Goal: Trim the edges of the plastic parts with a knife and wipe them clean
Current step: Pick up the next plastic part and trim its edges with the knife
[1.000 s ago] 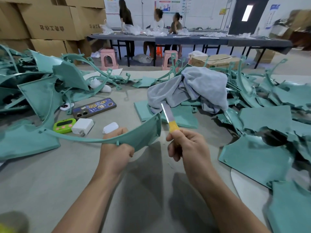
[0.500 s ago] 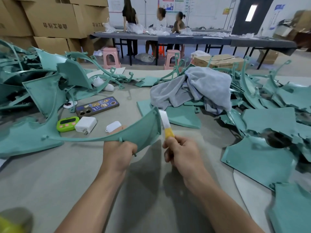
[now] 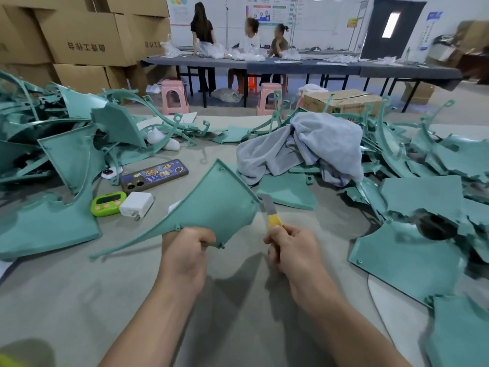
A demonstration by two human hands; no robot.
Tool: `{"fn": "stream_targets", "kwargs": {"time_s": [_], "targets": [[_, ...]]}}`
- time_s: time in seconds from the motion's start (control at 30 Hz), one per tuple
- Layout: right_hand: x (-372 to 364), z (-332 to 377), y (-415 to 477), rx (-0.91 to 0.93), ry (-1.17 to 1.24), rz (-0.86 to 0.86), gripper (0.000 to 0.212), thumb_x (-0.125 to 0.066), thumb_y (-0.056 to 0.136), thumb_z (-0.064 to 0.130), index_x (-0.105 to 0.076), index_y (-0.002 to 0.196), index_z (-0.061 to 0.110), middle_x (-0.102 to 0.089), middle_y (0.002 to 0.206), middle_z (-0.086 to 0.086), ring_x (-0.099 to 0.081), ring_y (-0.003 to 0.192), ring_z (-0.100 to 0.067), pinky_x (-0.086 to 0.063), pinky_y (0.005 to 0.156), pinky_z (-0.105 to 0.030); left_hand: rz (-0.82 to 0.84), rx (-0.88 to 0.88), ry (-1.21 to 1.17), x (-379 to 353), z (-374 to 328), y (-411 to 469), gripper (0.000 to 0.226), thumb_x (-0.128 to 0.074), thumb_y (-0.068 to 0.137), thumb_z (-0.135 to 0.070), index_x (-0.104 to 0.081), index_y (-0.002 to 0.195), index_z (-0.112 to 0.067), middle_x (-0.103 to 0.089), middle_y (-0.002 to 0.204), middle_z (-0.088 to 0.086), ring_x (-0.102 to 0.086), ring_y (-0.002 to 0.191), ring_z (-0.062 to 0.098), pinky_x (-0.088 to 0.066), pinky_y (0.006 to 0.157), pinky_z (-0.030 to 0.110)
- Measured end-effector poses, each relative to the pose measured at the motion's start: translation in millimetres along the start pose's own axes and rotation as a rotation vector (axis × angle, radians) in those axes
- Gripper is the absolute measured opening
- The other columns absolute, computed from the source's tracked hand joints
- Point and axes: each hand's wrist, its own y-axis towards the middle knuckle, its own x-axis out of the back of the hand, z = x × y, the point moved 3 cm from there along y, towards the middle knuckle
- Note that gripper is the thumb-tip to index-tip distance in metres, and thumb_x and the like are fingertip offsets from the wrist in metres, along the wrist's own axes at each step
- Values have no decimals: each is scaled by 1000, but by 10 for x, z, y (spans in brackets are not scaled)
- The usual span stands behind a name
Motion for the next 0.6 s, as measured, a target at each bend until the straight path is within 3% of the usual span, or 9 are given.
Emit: {"fn": "stream_targets", "kwargs": {"time_s": [0.07, 0.17, 0.3, 0.4, 0.5, 0.6], "targets": [[-12, 97, -45, 127, 125, 41, 32, -55, 97, 17, -67, 68, 15, -56, 51, -6, -42, 48, -17, -33, 46, -26, -1, 33, -9, 8, -10, -4, 54, -44, 59, 28, -61, 106, 7, -73, 77, 0, -68, 67, 17, -51, 52, 24], [-143, 150, -122, 254, 126, 149, 29, -54, 95, 29, -70, 71, 21, -63, 53, -7, -45, 47, -15, -37, 46, -24, 56, 63, -20, -38, -20, -61, 59, -51, 50, 18, -56, 108, 14, -73, 84, 7, -69, 76, 22, -55, 57, 27], [-49, 1, 58, 27, -187, -70, 36, -54, 99, 23, -68, 67, 13, -60, 48, 1, -49, 48, -15, -40, 57, -35, 70, 141, -117, -8, 18, -36, 67, -51, 54, 14, -55, 121, 11, -68, 105, 15, -64, 95, 31, -52, 72, 35], [147, -2, 113, -45, -85, -128, 33, -56, 97, 19, -69, 68, 11, -56, 47, 0, -47, 47, -16, -39, 54, -34, 23, 176, -147, 55, 14, 0, 59, -40, 65, 25, -62, 117, 6, -68, 102, 14, -62, 94, 32, -49, 68, 34], [127, 123, 0, 180, -27, -53, 30, -57, 100, 21, -71, 73, 16, -57, 50, -3, -45, 49, -15, -37, 51, -27, 54, 213, -154, 38, -3, 2, 51, -47, 62, 20, -72, 100, -3, -74, 94, 10, -69, 83, 28, -56, 58, 29], [-18, 206, -93, 367, -104, 44, 24, -58, 99, 27, -68, 78, 21, -55, 51, -2, -44, 49, -11, -35, 49, -25, 135, 261, -157, -9, -19, -20, 38, -61, 65, 1, -78, 98, -9, -77, 102, 10, -73, 87, 25, -59, 66, 33]]}}
